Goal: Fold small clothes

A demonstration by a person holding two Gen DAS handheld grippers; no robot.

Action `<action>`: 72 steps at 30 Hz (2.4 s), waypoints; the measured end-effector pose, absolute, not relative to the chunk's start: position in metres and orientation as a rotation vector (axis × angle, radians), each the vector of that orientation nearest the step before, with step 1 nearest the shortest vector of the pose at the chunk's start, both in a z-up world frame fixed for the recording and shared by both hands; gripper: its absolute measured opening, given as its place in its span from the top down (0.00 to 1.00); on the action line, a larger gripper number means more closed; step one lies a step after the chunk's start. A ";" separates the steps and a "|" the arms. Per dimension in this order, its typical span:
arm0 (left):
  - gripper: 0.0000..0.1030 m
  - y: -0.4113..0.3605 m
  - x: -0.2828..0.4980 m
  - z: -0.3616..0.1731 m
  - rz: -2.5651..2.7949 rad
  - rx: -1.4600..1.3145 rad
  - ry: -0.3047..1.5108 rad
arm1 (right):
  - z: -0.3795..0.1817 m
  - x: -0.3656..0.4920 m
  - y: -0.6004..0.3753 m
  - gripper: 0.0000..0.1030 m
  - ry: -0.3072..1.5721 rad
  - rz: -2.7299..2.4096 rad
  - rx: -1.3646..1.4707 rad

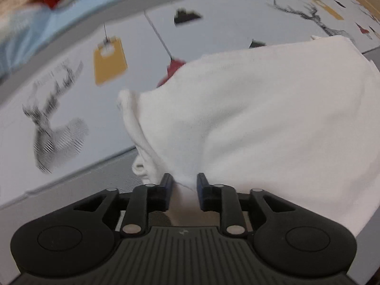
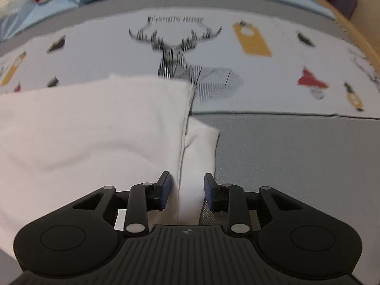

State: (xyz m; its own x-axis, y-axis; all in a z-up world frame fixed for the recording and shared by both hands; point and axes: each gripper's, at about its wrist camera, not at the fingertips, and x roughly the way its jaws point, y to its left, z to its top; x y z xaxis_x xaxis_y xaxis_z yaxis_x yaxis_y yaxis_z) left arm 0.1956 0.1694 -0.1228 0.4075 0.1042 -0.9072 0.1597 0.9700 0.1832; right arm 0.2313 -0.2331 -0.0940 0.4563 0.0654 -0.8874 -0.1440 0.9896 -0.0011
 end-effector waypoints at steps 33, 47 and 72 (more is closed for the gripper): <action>0.25 0.272 -0.014 0.028 0.294 -0.186 0.788 | -0.044 0.034 0.036 0.92 0.775 0.575 -0.203; 0.25 0.289 -0.017 0.019 0.288 -0.185 0.826 | -0.095 -0.002 0.125 0.56 0.753 0.841 -0.453; 0.14 0.264 0.060 -0.043 -0.044 -0.577 1.065 | -0.026 0.018 0.077 0.91 0.690 0.829 -0.224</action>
